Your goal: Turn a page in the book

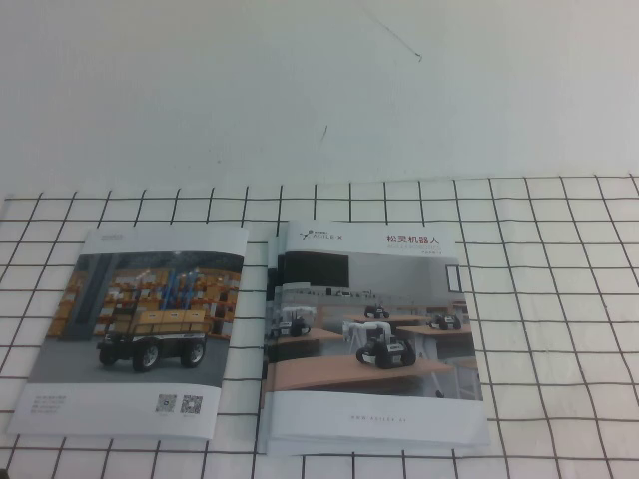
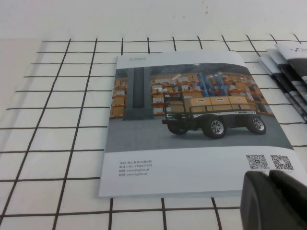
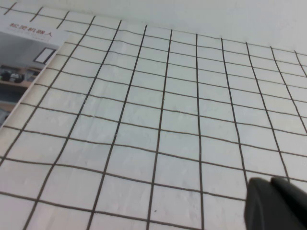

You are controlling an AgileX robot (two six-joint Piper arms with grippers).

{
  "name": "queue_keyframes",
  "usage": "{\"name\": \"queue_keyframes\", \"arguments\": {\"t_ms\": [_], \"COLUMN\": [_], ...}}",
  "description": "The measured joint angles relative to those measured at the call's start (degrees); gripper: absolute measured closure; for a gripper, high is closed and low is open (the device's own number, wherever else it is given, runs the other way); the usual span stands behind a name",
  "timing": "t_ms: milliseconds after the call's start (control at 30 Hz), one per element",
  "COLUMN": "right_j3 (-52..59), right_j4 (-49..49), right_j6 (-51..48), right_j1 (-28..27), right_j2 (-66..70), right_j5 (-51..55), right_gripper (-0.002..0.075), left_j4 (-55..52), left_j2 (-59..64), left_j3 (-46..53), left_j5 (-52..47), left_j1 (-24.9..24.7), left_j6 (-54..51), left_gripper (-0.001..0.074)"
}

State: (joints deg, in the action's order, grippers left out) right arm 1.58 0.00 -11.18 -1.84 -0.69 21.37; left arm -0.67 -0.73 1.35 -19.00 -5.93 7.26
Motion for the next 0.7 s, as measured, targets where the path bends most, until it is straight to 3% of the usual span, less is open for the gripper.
{"name": "queue_keyframes", "arguments": {"t_ms": [700], "right_j3": [0.00], "right_j4": [-2.78], "right_j6": [0.00], "right_j1": [0.00], "right_j2": [0.00], "right_j5": [0.00], "right_gripper": [0.0725], "left_j4": [-0.58], "left_j2": [0.00], "left_j3": [0.00], "left_j5": [0.12], "left_j1": [0.00], "left_j6": [0.00], "left_gripper": [0.0738]}}
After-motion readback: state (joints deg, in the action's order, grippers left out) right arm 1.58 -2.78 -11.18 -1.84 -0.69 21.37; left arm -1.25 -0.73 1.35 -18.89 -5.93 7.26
